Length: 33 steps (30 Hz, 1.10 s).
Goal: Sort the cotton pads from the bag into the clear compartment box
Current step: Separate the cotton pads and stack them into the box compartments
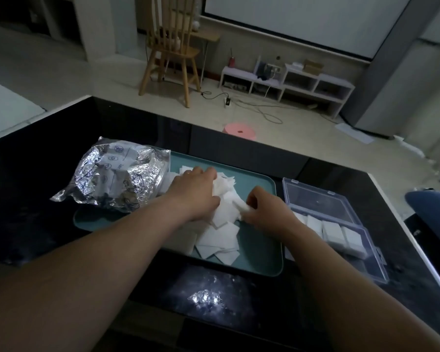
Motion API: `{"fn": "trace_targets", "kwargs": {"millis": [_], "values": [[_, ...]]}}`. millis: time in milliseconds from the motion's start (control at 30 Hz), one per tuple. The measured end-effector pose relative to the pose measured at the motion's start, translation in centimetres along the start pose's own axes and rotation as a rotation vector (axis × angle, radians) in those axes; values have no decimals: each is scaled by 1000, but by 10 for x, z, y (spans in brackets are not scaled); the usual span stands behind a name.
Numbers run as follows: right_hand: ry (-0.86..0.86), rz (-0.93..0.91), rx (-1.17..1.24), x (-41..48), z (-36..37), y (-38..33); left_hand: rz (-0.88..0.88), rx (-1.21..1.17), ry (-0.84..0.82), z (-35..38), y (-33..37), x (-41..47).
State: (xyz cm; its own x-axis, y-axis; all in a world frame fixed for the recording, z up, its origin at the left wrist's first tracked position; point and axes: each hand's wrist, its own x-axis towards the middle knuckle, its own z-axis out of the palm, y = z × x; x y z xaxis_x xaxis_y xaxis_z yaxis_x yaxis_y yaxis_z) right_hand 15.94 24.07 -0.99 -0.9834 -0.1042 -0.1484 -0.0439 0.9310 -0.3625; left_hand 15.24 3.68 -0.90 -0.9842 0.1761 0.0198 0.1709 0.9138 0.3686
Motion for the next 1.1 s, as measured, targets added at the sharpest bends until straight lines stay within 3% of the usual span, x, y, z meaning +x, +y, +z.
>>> {"fn": "trace_targets", "kwargs": {"millis": [133, 267, 433, 533, 633, 767, 933, 1100], "values": [[81, 46, 151, -5, -8, 7, 12, -100, 106, 2, 20, 2], [167, 83, 407, -12, -15, 6, -18, -481, 187, 1, 40, -3], [192, -55, 674, -28, -19, -22, -217, -1086, -74, -10, 58, -13], [59, -216, 745, -42, -19, -42, -221, -1289, -127, -14, 59, -22], [78, -203, 686, -48, -22, -43, -334, -1385, -61, -23, 50, -33], [174, -108, 443, -53, -21, -30, -428, -1342, 27, -37, 27, -50], [1, -249, 116, -73, 20, -56, -520, -1411, -7, -53, 1, -74], [-10, -243, 40, -72, 57, -93, -614, -1424, 63, -38, -18, -98]]}}
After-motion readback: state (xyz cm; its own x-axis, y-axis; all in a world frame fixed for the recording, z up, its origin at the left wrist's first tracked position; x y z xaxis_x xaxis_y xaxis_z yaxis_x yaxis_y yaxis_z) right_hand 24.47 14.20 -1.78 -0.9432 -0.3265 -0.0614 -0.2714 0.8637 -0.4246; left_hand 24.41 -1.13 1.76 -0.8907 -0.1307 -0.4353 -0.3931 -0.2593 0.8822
